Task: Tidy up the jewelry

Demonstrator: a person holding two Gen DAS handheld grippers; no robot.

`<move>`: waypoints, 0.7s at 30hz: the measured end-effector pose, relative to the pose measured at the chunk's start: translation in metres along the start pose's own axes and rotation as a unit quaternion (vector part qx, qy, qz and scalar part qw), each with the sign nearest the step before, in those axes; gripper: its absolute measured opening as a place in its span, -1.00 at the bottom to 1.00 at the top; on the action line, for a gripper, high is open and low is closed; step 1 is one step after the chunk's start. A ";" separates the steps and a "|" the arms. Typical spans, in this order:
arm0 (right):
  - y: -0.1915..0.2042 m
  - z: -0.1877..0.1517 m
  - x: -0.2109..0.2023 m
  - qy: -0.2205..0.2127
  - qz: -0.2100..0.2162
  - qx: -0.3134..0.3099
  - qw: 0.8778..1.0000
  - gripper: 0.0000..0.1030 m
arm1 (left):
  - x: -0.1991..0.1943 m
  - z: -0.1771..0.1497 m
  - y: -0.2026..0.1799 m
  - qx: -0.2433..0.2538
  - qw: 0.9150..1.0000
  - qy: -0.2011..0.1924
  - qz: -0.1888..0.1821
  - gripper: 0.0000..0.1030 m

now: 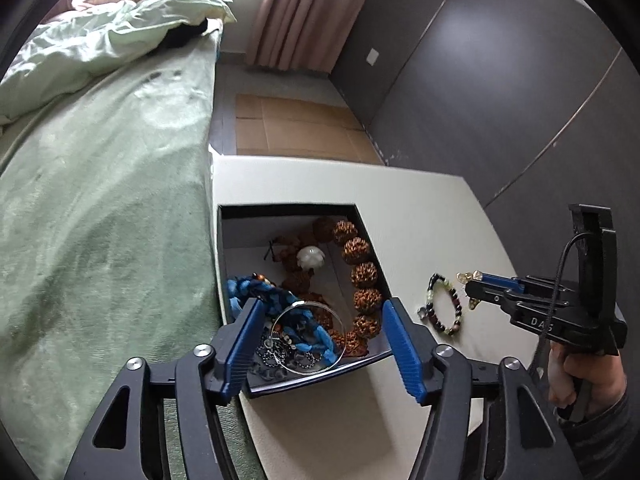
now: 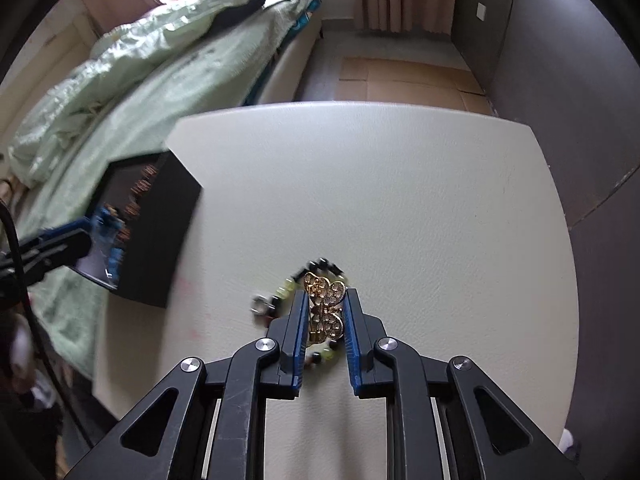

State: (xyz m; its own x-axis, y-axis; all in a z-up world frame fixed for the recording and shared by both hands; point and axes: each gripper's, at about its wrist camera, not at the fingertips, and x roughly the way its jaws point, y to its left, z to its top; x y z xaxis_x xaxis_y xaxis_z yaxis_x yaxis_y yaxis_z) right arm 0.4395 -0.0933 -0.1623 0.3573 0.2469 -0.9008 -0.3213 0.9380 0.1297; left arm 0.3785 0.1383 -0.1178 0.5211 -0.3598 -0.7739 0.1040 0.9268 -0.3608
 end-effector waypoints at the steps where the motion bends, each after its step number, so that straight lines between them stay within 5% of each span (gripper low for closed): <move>1: 0.001 0.002 -0.004 -0.003 0.004 0.000 1.000 -0.64 | -0.002 0.000 -0.001 0.000 1.000 -0.003 0.000 0.25; 5: 0.006 0.011 -0.015 -0.015 0.036 0.006 0.999 -0.64 | -0.013 0.000 0.000 -0.004 1.000 -0.020 0.000 0.27; 9: 0.023 0.024 -0.023 -0.026 0.075 0.001 0.997 -0.64 | -0.021 -0.002 0.010 -0.021 0.999 -0.030 -0.010 0.65; 15: 0.060 0.038 -0.022 -0.029 0.116 -0.017 0.993 -0.64 | -0.034 -0.003 0.024 -0.046 0.998 -0.048 -0.016 0.66; 21: 0.090 0.052 -0.015 -0.026 0.154 -0.022 0.988 -0.64 | -0.050 -0.010 0.040 -0.077 0.993 -0.078 -0.033 0.99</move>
State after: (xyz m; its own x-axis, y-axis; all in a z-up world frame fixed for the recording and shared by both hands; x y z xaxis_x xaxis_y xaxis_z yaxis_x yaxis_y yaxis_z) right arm 0.4505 -0.0002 -0.1154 0.2807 0.5312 -0.7994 -0.4582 0.8060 0.3747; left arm 0.3484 0.1925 -0.0993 0.6431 -0.3879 -0.6602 0.0187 0.8699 -0.4929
